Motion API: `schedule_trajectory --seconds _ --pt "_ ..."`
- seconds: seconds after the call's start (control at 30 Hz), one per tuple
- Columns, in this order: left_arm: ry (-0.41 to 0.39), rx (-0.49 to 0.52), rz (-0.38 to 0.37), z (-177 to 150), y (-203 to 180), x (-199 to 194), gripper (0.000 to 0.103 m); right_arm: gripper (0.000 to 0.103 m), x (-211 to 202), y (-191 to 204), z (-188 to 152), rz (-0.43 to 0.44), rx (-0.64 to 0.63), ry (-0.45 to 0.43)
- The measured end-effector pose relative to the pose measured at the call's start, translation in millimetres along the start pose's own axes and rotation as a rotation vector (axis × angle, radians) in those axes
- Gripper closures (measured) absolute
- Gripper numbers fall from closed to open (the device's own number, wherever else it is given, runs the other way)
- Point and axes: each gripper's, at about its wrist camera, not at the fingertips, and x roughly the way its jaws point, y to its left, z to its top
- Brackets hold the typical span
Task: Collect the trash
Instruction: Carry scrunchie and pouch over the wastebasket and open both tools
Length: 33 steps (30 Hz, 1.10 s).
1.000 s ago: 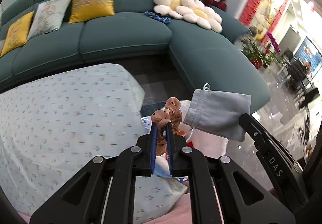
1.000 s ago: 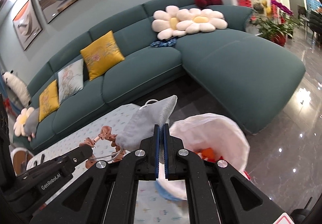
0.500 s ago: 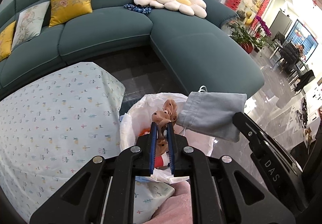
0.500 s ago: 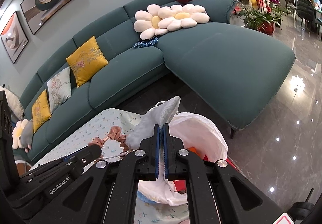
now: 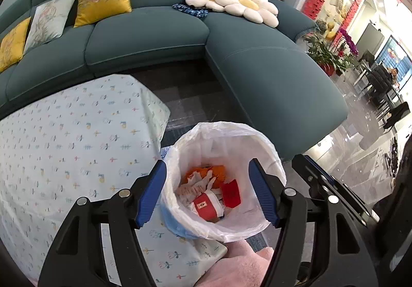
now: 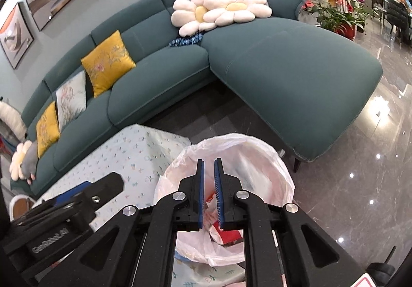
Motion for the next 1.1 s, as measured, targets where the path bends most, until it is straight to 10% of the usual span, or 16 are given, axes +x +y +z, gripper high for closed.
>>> schedule_trajectory --seconds 0.23,1.1 --pt "0.013 -0.038 0.033 -10.4 23.6 -1.4 0.035 0.069 7.3 14.4 -7.8 -0.004 -0.024 0.027" --pt "-0.023 -0.055 0.139 -50.6 75.0 -40.5 0.028 0.038 -28.6 67.2 -63.6 -0.111 -0.265 0.030"
